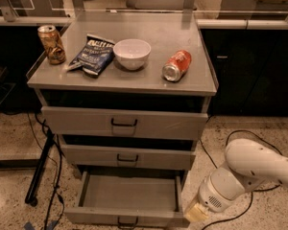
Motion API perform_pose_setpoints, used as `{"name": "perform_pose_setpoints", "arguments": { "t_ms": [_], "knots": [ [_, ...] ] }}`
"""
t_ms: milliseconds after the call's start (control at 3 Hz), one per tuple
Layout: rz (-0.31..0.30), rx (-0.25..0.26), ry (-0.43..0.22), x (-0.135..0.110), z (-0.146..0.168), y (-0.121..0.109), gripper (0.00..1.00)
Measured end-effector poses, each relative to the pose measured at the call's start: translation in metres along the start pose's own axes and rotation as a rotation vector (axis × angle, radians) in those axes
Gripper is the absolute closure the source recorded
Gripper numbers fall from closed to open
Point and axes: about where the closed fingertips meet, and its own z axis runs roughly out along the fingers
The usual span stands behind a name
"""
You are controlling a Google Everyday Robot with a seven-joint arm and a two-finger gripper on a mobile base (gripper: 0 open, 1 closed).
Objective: Close bottom drawer
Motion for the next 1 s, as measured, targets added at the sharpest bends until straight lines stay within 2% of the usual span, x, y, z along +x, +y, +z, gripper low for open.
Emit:
{"name": "perform_pose_setpoints", "arguments": {
  "t_ms": [333,667,1000],
  "knots": [
    [0.049,-0.035,0.034,0.021,0.042,0.001,1.00],
    [0.121,0.023,0.022,0.033,0.080,-0.015,1.00],
    [0.121,0.023,0.022,0.033,0.081,-0.015,1.00]
  ]
}}
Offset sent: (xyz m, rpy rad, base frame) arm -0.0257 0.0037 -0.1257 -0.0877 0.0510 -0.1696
